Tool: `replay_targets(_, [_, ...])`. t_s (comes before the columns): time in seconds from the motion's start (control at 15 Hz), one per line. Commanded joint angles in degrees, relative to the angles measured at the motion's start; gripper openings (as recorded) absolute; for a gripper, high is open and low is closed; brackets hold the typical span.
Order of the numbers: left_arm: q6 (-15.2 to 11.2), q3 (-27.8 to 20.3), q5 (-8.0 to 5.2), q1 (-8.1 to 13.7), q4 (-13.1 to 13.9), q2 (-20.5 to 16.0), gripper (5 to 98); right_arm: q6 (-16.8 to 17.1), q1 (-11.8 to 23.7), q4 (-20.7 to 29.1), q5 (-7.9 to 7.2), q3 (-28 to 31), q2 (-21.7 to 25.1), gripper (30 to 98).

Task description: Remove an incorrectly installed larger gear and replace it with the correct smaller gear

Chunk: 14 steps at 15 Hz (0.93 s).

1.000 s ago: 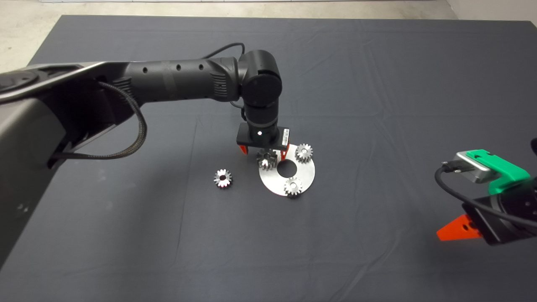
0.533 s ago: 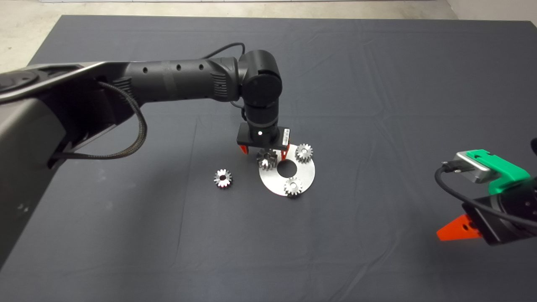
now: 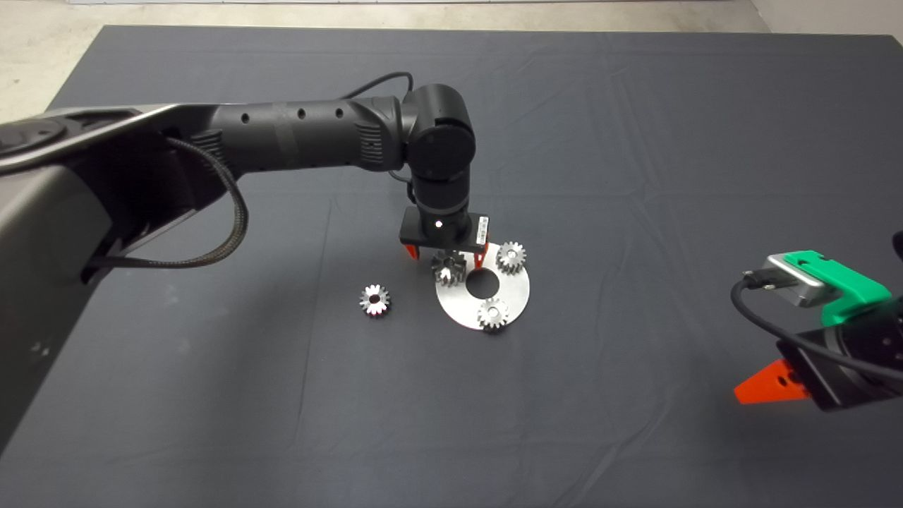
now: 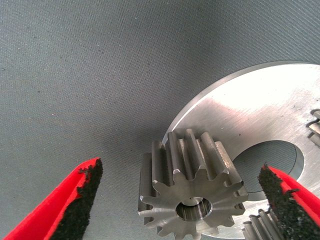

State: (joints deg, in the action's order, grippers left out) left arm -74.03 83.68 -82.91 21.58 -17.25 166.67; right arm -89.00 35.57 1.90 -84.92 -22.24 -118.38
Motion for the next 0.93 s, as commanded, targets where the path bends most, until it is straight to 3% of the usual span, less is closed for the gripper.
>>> replay_targets(0.0, [0.20, -0.22, -0.24, 0.75, -0.50, 0.14, 80.1, 0.15, 1.34, -1.29, 0.19, 0.01, 0.12, 66.0])
replay_targets(0.2, [0.14, -0.72, -0.32, 0.66, -0.50, 0.02, 80.1, 0.15, 1.34, -1.29, 0.19, 0.01, 0.21, 66.0])
replay_targets(0.33, [0.38, -0.72, -0.32, 0.66, -0.42, 0.02, 75.1, 0.23, 1.34, -1.29, 0.19, 0.01, 0.21, 66.0])
replay_targets(0.87, [0.38, -0.72, -0.24, 0.66, -0.24, 0.02, 74.8, 0.29, 1.40, -1.32, 0.19, -0.42, 0.03, 66.0])
